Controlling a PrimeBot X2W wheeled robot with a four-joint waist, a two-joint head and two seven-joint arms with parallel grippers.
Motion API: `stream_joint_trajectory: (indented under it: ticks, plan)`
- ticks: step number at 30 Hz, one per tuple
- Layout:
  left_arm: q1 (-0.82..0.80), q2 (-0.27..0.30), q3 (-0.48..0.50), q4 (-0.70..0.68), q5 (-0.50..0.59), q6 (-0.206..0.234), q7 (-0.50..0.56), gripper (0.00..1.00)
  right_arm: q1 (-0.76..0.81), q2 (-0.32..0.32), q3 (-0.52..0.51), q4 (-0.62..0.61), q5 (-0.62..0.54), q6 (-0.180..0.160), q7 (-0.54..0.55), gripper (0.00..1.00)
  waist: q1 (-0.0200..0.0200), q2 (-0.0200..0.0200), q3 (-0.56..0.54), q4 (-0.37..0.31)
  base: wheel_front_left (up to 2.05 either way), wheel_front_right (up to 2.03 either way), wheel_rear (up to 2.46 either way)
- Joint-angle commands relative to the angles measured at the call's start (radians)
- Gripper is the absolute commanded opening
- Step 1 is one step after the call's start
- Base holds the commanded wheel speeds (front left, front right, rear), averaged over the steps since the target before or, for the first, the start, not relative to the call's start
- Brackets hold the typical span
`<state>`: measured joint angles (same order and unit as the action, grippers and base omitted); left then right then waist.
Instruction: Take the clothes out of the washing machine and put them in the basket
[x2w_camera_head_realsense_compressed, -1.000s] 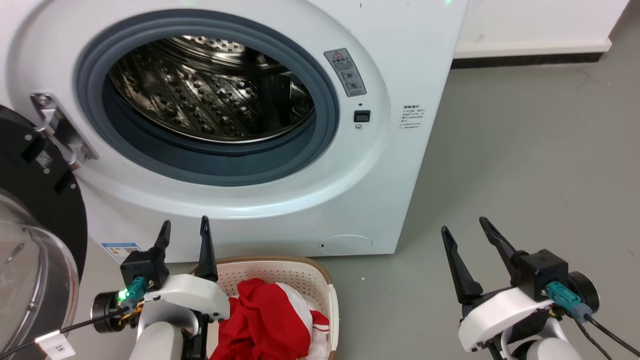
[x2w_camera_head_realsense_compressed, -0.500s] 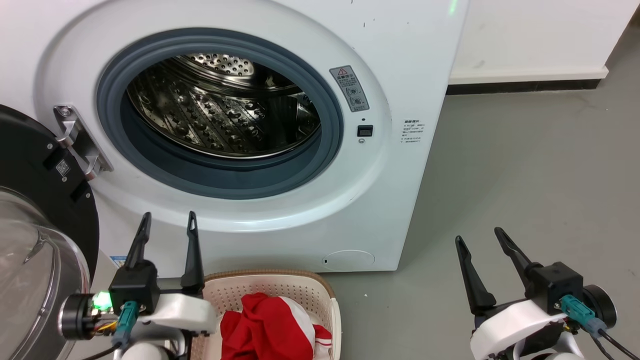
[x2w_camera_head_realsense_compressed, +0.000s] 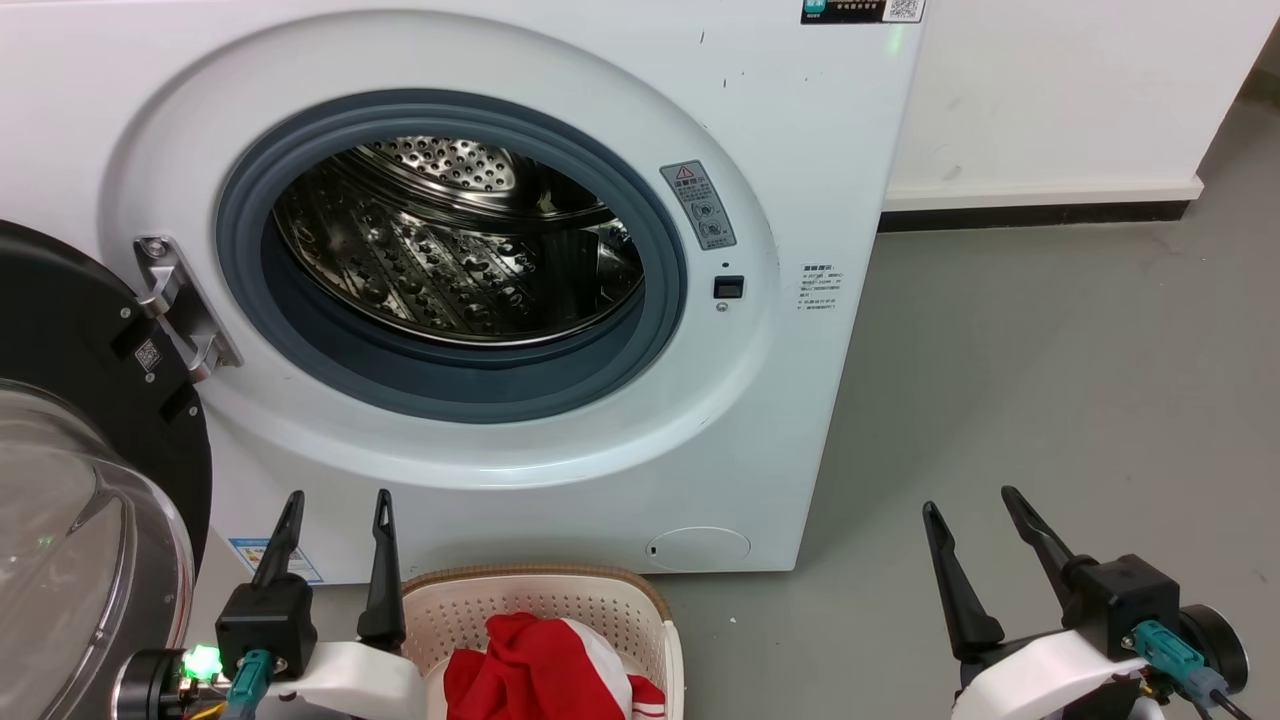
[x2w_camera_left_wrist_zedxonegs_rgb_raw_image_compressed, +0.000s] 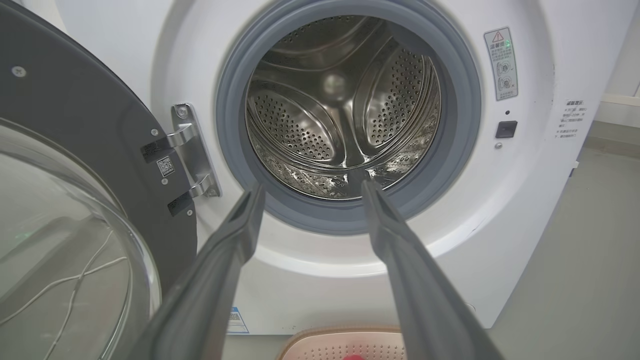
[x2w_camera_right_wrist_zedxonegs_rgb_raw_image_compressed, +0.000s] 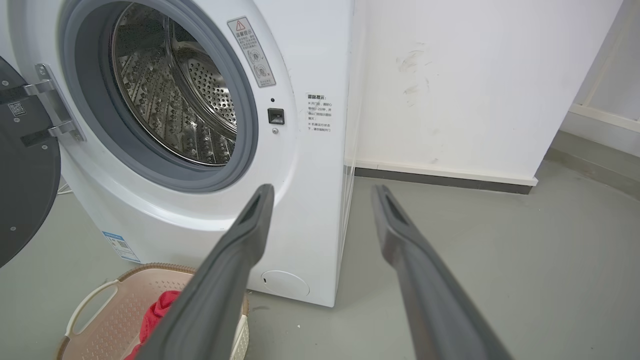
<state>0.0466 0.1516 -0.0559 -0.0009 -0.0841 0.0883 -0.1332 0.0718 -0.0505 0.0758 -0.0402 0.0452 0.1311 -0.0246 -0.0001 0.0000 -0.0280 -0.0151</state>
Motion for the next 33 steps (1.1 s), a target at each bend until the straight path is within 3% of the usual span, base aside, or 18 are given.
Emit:
stream_joint_trajectory:
  ticks: [1,24,25,28,33]
  plan:
    - [0.012,0.002,-0.002,0.000,-0.001,0.001,0.004,1.00,0.006,0.001,0.000,-0.008,0.007,-0.001,0.000,1.00,0.0001,0.0000,-0.002,-0.001,0.00,0.00,0.00]
    - [0.005,0.003,-0.010,0.028,-0.036,0.012,-0.001,1.00,0.007,0.001,0.006,-0.007,0.015,-0.001,0.002,1.00,0.0001,0.0000,-0.003,-0.009,0.00,0.00,0.00]
    - [0.010,-0.002,-0.009,0.029,-0.035,0.009,0.007,0.00,0.001,0.000,0.005,-0.003,0.014,0.000,0.003,0.00,0.0001,0.0000,-0.003,-0.009,0.00,0.00,0.00]
    - [0.015,-0.009,-0.007,0.055,-0.048,0.007,0.012,0.00,0.010,0.000,0.008,0.015,0.029,0.000,0.002,0.00,0.0001,0.0000,-0.003,-0.009,0.00,0.00,0.00]
    - [-0.002,-0.015,0.010,0.073,-0.153,-0.009,0.033,0.00,0.000,-0.007,0.003,0.028,0.149,0.000,0.004,0.00,0.0001,0.0000,-0.001,-0.008,0.00,0.00,0.00]
